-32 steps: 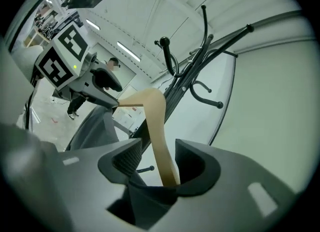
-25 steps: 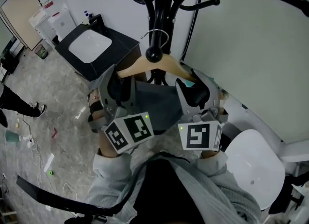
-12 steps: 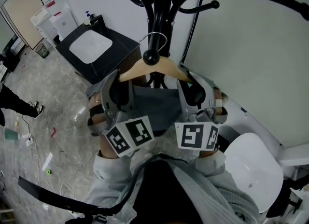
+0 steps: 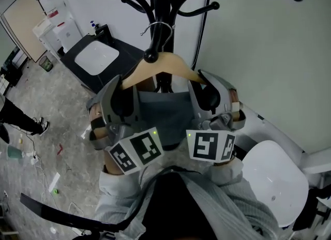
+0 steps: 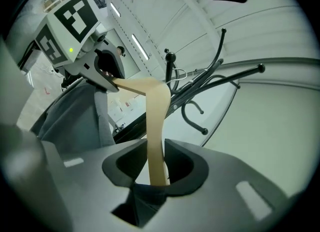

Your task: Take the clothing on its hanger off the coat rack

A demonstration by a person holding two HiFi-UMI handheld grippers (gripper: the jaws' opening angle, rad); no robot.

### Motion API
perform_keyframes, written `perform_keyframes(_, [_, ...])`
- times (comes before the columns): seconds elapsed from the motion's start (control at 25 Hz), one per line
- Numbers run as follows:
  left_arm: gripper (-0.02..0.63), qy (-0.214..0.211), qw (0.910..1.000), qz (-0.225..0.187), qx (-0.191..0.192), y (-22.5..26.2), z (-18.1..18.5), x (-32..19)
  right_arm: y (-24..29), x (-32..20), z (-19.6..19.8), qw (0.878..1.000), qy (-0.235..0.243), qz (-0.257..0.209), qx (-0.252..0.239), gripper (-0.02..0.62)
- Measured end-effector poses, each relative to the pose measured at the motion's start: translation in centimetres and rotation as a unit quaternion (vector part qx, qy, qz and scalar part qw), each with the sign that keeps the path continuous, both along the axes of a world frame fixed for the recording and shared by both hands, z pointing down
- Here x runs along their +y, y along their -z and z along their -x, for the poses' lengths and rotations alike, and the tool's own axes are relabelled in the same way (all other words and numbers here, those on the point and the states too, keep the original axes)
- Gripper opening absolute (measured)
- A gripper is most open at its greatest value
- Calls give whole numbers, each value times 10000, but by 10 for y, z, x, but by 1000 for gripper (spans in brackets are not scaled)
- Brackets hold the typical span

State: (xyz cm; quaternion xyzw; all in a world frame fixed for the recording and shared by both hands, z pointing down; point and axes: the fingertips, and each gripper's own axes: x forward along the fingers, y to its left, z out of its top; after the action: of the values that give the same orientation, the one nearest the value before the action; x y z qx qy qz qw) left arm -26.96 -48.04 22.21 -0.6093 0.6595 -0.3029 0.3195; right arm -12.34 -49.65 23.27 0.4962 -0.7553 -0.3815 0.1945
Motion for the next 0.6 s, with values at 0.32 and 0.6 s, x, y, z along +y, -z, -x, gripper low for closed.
perform_keyframes(0.32, [121, -568, 9982, -151, -127, 25, -50, 16, 27, 29, -50, 9980, -565, -291, -18, 103])
perform_keyframes(0.6, [120, -1348, 9904, 265, -180, -4, -113, 14, 2, 45, -111, 9910, -1336, -20, -35, 103])
